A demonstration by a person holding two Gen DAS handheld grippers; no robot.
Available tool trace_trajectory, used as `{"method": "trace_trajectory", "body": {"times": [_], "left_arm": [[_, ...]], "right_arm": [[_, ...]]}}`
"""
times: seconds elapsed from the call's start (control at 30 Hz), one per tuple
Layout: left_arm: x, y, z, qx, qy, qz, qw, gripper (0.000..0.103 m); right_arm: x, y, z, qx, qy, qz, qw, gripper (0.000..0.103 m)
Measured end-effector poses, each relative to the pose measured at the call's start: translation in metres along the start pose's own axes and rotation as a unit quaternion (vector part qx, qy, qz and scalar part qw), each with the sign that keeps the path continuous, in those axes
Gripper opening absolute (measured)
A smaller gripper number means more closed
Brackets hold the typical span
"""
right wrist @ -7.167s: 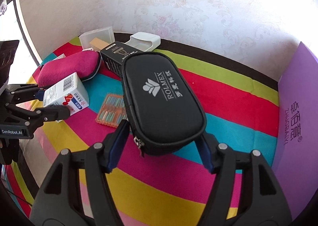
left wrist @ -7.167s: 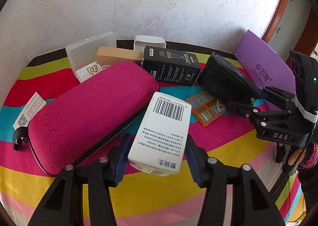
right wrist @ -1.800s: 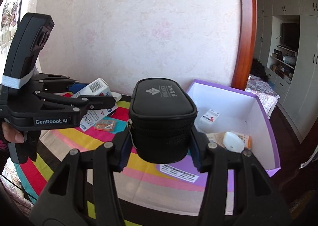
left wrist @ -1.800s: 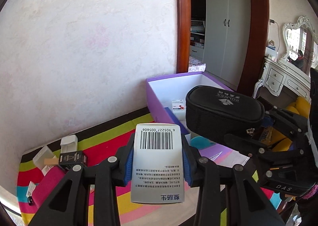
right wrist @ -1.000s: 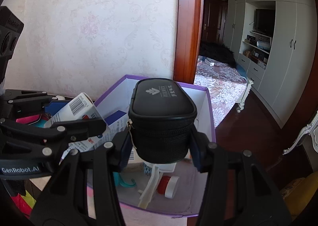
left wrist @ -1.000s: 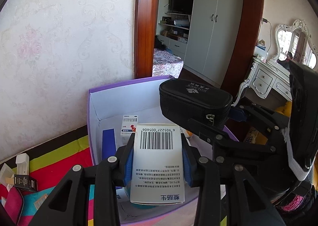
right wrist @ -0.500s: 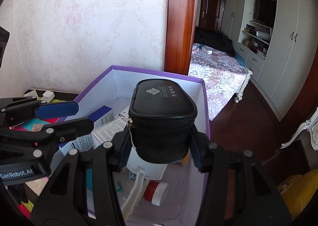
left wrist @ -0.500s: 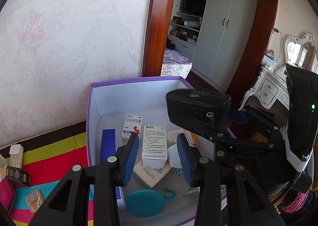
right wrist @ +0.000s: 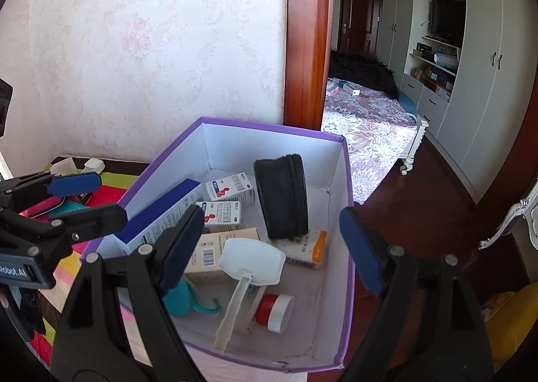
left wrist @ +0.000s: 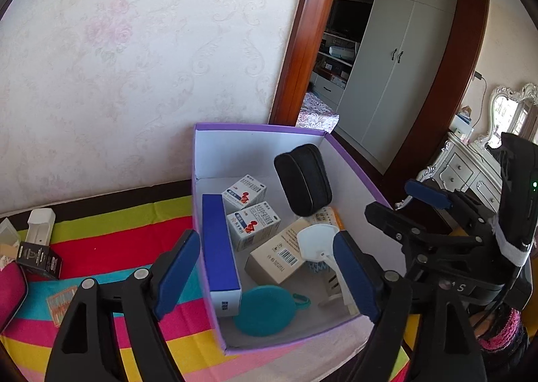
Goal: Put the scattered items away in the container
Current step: 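Move both grippers back toward the remaining items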
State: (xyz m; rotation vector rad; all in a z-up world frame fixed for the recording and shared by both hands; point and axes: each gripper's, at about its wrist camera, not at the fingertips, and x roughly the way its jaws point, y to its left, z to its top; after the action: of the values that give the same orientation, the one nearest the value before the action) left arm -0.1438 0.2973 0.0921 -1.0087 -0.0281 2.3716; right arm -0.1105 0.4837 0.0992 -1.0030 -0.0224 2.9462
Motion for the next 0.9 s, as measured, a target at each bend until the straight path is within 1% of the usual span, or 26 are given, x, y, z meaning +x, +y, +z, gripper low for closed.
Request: {"method": "trace_trajectory", "body": {"times": [0.03, 0.1, 0.2, 0.3, 0.47, 0.53, 0.63, 0.67, 0.77, 0.8, 0.9], "left_arm": [[-0.002, 0.005, -0.003, -0.007, 0.003, 0.001, 1.0, 0.084], [-0.006, 0.017, -0.008, -0.022, 0.007, 0.004, 0.9997, 0.085], [-0.015, 0.032, -0.019, -0.037, 0.007, 0.007, 0.9993, 0.086], [-0.026, 0.045, -0.031, -0.042, 0.005, 0.012, 0.999, 0.086], [-0.048, 0.073, -0.046, -0.066, 0.0, 0.017, 0.9977, 0.086], [-0.058, 0.086, -0.051, -0.076, -0.002, 0.021, 0.9969, 0.086], [-0.075, 0.106, -0.06, -0.089, -0.009, 0.027, 0.9956, 0.086], [-0.079, 0.112, -0.065, -0.095, -0.012, 0.028, 0.995, 0.086], [-0.091, 0.13, -0.082, -0.111, -0.021, 0.031, 0.9931, 0.086], [-0.094, 0.135, -0.087, -0.116, -0.023, 0.03, 0.9925, 0.086], [-0.102, 0.152, -0.106, -0.132, -0.023, 0.027, 0.9907, 0.086]], "right_arm": [[-0.002, 0.003, -0.002, -0.003, 0.003, 0.003, 1.0, 0.089], [-0.002, 0.01, -0.008, -0.011, 0.012, 0.009, 1.0, 0.093], [0.004, 0.02, -0.016, -0.018, 0.035, 0.014, 0.999, 0.093], [0.016, 0.035, -0.022, -0.021, 0.065, 0.026, 0.997, 0.093], [0.041, 0.074, -0.026, -0.063, 0.114, 0.033, 0.991, 0.093], [0.054, 0.087, -0.026, -0.079, 0.155, 0.031, 0.984, 0.094], [0.067, 0.083, -0.021, -0.064, 0.224, 0.04, 0.972, 0.096], [0.071, 0.08, -0.023, -0.055, 0.249, 0.052, 0.965, 0.096], [0.078, 0.063, -0.033, 0.002, 0.321, 0.083, 0.944, 0.096], [0.076, 0.058, -0.038, 0.013, 0.335, 0.088, 0.938, 0.096], [0.059, 0.054, -0.05, 0.009, 0.342, 0.08, 0.936, 0.096]]}}
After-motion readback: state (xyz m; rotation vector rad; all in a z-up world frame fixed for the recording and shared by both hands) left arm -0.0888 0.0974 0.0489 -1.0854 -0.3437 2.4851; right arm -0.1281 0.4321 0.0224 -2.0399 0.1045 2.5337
